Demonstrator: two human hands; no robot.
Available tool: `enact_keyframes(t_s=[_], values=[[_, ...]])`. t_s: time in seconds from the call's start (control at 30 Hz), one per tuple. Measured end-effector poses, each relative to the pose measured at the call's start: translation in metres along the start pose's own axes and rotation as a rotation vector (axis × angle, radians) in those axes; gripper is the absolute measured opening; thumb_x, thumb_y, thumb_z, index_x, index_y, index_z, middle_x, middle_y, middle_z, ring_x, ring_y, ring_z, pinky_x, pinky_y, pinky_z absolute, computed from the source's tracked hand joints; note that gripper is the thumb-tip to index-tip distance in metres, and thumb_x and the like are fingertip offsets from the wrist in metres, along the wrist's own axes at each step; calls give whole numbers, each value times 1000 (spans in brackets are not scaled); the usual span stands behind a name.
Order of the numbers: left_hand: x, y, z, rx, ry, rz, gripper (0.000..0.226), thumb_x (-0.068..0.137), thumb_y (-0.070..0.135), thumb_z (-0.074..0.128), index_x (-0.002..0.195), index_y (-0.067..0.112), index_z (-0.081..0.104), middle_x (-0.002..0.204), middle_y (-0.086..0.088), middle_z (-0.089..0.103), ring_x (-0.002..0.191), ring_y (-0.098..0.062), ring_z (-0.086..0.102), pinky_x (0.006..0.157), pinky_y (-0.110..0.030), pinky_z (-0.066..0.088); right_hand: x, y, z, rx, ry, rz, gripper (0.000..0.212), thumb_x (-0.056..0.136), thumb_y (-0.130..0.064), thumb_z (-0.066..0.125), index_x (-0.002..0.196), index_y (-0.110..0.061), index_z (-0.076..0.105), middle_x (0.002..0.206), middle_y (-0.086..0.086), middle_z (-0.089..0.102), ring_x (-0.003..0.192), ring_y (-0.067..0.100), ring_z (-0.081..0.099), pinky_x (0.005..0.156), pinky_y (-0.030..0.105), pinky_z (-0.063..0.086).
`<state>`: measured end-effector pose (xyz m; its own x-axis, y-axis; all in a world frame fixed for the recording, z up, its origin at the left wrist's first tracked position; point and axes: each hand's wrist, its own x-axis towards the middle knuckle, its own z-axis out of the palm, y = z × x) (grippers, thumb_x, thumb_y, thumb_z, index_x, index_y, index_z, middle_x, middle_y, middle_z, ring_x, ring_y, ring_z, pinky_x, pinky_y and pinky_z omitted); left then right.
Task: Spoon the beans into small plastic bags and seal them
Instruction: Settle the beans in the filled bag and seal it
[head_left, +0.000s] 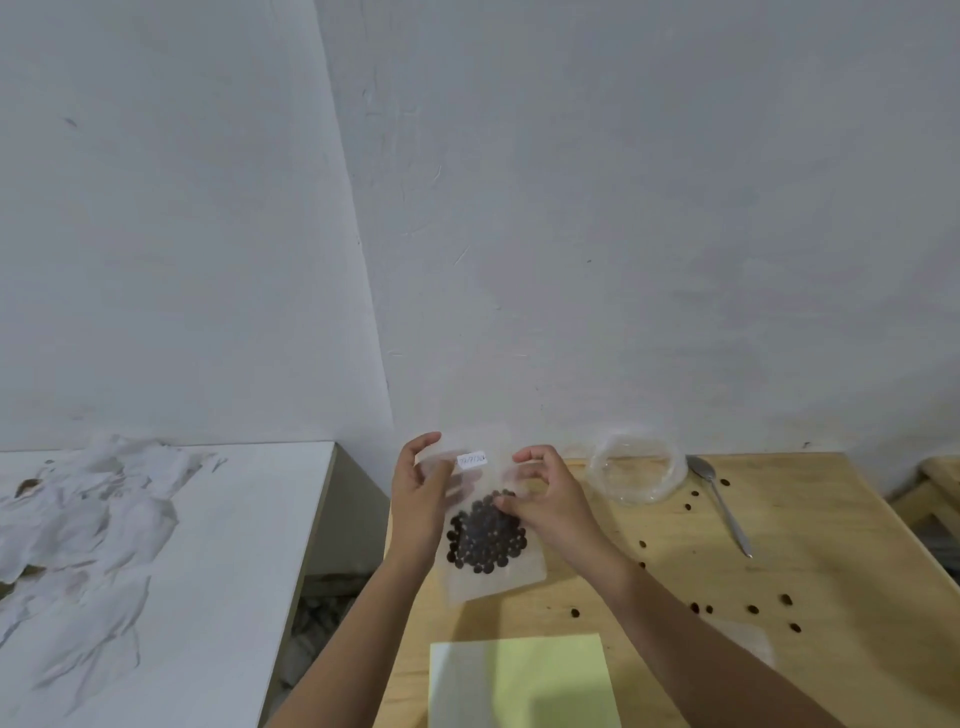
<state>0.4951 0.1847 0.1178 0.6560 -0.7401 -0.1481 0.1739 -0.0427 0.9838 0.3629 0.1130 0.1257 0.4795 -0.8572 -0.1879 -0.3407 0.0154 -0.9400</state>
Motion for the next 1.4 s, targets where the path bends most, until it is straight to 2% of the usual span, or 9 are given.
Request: enact_keyframes(t_s=[0.13,0.2,0.33,0.4,0.53,0.77,1.03,1.23,1.4], values=[[22,-25,-7,192,-26,10,53,85,14,67,128,32,43,118,-7,55,94,-13,67,78,-29,56,26,17,10,41,146,82,34,78,-11,74,102,-21,52,103,-4,56,90,11,57,69,17,46],[24,-42,-8,305,-24,-7,58,85,8,66,134,22,39,121,-6,53,80,5,62,69,-17,53,41,26,15,16,190,97,29,80,-10,71,101,-18,53,102,-3,56,95,13,56,64,10,41],[36,-74,-10,355,-25,-101,53,88,-2,58,136,10,39,114,0,57,70,-7,58,60,-16,50,61,54,31,-164,93,109,37,81,-8,69,115,-14,56,115,-1,57,102,11,54,68,3,40],[45,-85,-11,389,-30,-117,52,90,-2,54,139,8,38,108,9,57,83,-4,59,69,-12,49,66,68,36,-305,4,92,49,82,-10,69,127,-14,52,128,-1,53,117,13,50,87,8,40],[58,-103,-15,629,-103,-96,60,93,12,55,146,11,29,151,-3,32,139,-17,29,111,-24,25,73,86,45,-562,-137,21,58,87,-17,63,139,-12,38,146,3,37,137,15,30,106,13,18],[65,-117,-16,856,-186,-146,60,99,31,41,149,11,17,158,-12,5,146,-24,3,117,-33,8,74,98,53,-650,-226,67,58,98,-33,44,148,-13,24,158,1,15,146,14,7,116,25,10],[56,-76,20,859,-149,42,52,100,28,41,145,5,29,158,-8,11,144,-22,13,115,-27,17,55,86,-11,-575,-11,28,51,95,-29,50,142,-12,38,152,2,27,142,14,21,113,25,20],[13,-70,85,814,-403,141,52,99,30,44,143,7,31,151,-7,28,140,-20,25,112,-25,20,1,96,-95,-507,258,94,41,89,-15,59,128,-2,50,131,12,49,123,23,47,94,16,29],[-52,-102,127,879,-667,136,52,98,34,45,143,13,31,149,-4,31,136,-19,29,110,-28,25,-69,130,-150,-473,369,312,44,92,-19,54,133,-7,45,137,9,45,126,22,43,99,26,33]])
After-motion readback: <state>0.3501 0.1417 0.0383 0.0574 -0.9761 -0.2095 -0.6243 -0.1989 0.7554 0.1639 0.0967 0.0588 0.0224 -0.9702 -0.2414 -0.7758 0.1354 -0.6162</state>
